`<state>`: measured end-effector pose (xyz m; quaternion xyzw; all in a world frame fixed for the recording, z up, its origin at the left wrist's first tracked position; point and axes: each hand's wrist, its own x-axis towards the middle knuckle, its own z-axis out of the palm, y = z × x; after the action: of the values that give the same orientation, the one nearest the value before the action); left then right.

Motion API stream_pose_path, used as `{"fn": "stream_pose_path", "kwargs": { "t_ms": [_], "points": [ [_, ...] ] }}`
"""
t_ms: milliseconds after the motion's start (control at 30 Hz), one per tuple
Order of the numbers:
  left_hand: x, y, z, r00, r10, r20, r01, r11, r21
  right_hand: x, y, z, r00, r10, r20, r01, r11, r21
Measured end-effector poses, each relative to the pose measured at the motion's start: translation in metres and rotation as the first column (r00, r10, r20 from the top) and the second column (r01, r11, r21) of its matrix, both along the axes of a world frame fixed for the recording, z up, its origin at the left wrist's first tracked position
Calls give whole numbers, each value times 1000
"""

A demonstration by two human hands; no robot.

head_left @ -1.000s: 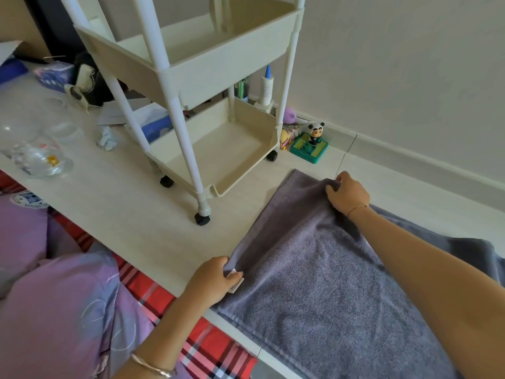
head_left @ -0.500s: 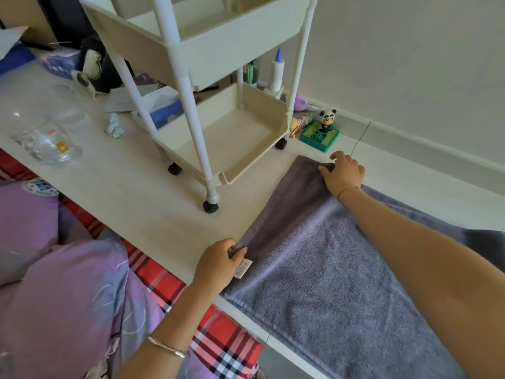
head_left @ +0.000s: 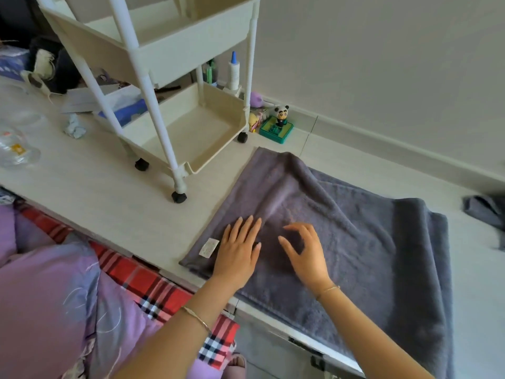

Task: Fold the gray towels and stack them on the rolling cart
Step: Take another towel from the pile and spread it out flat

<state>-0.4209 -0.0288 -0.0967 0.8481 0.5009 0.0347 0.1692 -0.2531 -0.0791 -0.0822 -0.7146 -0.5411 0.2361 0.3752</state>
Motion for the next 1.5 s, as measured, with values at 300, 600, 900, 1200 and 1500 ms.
{"fn": "stream_pose_path", "kwargs": {
  "t_ms": [300, 600, 900, 1200, 1500],
  "points": [
    [-2, 6, 8, 999, -32, 24, 34, 996, -83, 28, -55, -2, 945, 248, 214, -207, 958, -197],
    [-5, 6, 10, 998, -60, 14, 61, 983, -172, 50, -54, 39, 945, 327, -9, -310, 887, -344],
    [-14, -2, -12, 993, -114, -11, 114, 991, 67, 37, -49, 40, 935, 354, 28, -307, 845, -438],
    [4, -36, -10, 971, -165, 175, 146, 983, 115, 20, -93, 37, 949, 238, -208, -300, 886, -353],
    [1, -37, -15, 981, -171, 92, 157, 977, 142, -1, -119, -1, 942, 308, 136, -294, 949, -116]
  ]
}}
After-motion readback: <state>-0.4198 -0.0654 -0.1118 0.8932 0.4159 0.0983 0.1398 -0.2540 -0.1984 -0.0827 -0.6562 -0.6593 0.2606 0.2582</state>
